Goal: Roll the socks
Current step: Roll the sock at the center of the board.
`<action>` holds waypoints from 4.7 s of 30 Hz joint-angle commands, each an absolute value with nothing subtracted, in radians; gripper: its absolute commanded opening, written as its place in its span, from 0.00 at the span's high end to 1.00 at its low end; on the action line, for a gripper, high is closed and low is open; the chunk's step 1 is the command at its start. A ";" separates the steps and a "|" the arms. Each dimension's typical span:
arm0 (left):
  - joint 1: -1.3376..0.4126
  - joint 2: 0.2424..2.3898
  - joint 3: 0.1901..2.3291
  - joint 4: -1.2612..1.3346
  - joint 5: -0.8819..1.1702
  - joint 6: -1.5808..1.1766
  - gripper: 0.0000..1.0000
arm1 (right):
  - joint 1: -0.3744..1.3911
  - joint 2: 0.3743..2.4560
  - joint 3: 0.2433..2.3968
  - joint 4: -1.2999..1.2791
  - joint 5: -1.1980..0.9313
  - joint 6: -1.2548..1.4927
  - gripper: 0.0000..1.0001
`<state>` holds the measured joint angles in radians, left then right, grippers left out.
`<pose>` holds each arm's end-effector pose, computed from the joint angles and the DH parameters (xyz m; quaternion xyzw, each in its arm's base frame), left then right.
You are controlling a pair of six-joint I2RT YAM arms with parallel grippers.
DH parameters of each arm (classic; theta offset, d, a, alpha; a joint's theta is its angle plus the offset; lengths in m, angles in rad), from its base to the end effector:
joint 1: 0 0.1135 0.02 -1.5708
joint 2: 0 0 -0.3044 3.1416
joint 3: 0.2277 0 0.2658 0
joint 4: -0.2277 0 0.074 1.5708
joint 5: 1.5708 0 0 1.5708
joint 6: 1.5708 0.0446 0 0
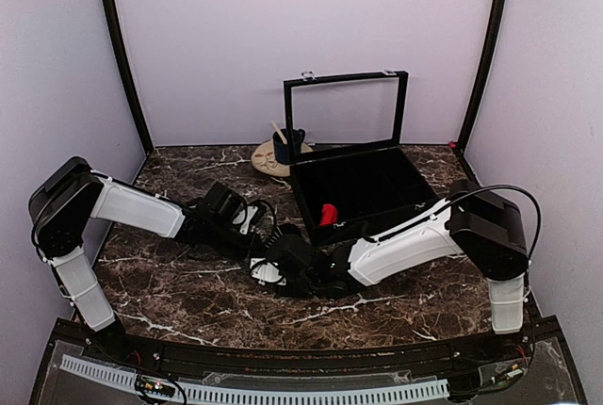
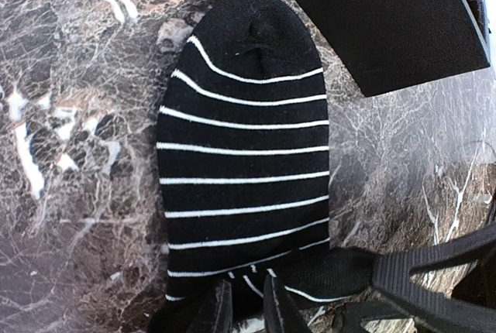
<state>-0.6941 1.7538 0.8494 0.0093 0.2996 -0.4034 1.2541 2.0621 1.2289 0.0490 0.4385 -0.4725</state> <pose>0.2649 -0.2376 0.1554 0.1841 0.9159 -0.2911 0.2062 0.1622 0.4342 0.1498 -0.6310 0.6493 -0.0433 0.4224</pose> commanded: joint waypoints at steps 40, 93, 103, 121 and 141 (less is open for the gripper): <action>-0.715 1.850 0.775 -0.257 0.336 -0.442 0.82 | 1.261 2.054 1.228 0.144 0.443 -0.535 0.41; -0.711 1.790 0.719 -0.213 0.295 -0.524 0.75 | 1.105 2.107 1.423 -0.298 -0.054 -0.170 1.00; -0.712 1.736 0.720 -0.219 0.243 -0.557 0.68 | 1.074 2.102 1.423 -0.324 -0.146 -0.089 1.00; -0.712 1.494 0.699 -0.218 0.142 -0.600 0.63 | 1.022 2.099 1.424 -0.306 -0.388 0.179 1.00; -0.837 1.282 0.603 -0.027 0.129 -0.433 0.63 | 0.966 2.000 1.182 -0.027 -0.584 0.517 1.00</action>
<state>-0.7853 1.3197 0.6109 -0.0696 0.1505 -0.5179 0.9817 2.0460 1.2266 -0.1120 -0.5350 0.4168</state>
